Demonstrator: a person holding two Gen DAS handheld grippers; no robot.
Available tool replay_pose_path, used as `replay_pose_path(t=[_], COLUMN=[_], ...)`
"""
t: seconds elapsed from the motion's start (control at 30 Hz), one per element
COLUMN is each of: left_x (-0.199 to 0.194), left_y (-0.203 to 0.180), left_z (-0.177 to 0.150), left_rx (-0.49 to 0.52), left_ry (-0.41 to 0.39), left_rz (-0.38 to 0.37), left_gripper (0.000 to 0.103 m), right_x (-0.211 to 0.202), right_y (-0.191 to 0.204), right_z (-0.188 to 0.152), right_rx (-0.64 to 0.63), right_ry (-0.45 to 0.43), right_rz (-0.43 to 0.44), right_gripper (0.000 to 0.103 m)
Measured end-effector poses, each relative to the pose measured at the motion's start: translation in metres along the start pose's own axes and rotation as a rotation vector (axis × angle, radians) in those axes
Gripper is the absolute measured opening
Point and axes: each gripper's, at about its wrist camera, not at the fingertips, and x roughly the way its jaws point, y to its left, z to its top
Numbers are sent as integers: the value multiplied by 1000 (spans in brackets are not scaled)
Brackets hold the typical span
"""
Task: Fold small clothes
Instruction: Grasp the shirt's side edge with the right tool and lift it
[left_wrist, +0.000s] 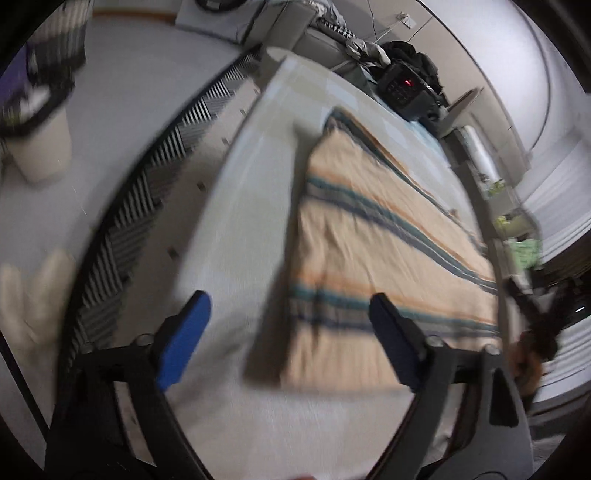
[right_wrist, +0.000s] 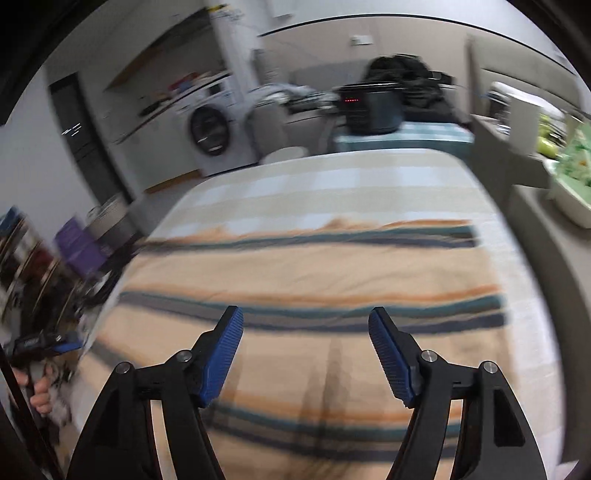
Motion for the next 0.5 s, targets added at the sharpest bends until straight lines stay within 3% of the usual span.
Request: replay_pose_path(t=[0.07, 0.17, 0.33, 0.43, 0.47, 0.5], left_x=[-4, -8, -8, -2, 0, 3], left_y=[11, 22, 24, 21, 19, 19], left_z=[-17, -37, -52, -51, -50, -47], left_rx=[-37, -92, -129, -146, -162, -171], left_ry=[51, 94, 100, 78, 60, 42], left_rz=[-79, -164, -249, -261, -259, -251], left_gripper=[70, 67, 67, 67, 64, 51], right_x=[-1, -3, -10, -10, -13, -10], right_y=[27, 53, 89, 107, 110, 116], right_z=[-12, -24, -37, -45, -48, -51], right_rx=[-44, -70, -107, -130, -138, -147], right_ry=[4, 10, 9, 16, 18, 25], right_rz=[26, 57, 93, 112, 119, 127], right_gripper=[72, 72, 72, 72, 72, 72])
